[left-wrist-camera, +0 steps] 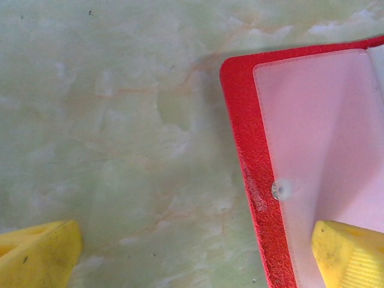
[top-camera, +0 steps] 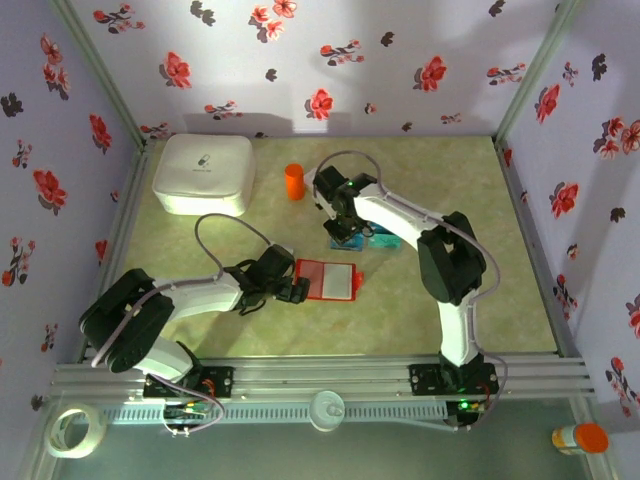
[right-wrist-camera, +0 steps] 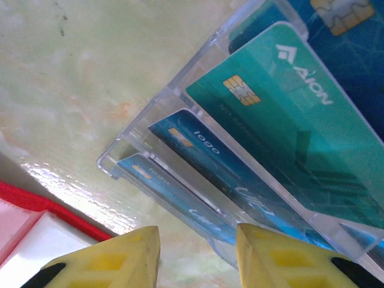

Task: Put the credit cards into the card holder
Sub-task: Pick up the credit card from the storage box.

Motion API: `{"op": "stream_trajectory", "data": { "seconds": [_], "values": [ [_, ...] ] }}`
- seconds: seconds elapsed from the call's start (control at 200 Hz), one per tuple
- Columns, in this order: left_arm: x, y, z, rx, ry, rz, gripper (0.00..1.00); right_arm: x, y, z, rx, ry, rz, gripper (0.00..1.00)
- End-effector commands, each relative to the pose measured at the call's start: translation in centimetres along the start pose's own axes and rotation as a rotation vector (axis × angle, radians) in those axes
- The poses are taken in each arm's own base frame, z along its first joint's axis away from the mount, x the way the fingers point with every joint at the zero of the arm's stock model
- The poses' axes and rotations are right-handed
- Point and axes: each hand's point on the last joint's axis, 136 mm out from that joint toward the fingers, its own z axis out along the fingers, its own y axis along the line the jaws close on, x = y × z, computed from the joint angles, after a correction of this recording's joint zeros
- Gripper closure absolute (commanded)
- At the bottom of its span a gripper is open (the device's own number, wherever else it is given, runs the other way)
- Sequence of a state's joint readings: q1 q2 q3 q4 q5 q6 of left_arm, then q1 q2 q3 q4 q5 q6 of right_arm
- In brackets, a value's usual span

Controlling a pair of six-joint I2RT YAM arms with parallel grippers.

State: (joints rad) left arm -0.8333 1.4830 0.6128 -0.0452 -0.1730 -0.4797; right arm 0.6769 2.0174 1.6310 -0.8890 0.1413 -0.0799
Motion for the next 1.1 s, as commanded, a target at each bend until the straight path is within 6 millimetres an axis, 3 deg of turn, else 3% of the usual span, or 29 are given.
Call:
{"op": "stream_trajectory", "data": {
  "seconds": [0.0,0.265,0.69,1.095],
  "values": [
    [0.7,0.9,0.5,-0.042,0.017,-0.012,0.0,0.0,-0.2,0.5,0.031,0.032,-0.039,0.62],
    [0.8,0.9,0.6,-0.04,0.018,-0.013,0.0,0.0,0.1,1.6,0.02,0.053,-0.044,0.63],
    [0.9,1.0,0.6,-0.039,0.015,-0.022,0.0,0.6,0.4,2.1,0.01,0.077,-0.062,0.78],
    [0.9,0.9,0.5,-0.038,0.013,-0.022,0.0,0.9,-2.2,1.8,0.076,0.081,-0.023,0.86]
  ]
}}
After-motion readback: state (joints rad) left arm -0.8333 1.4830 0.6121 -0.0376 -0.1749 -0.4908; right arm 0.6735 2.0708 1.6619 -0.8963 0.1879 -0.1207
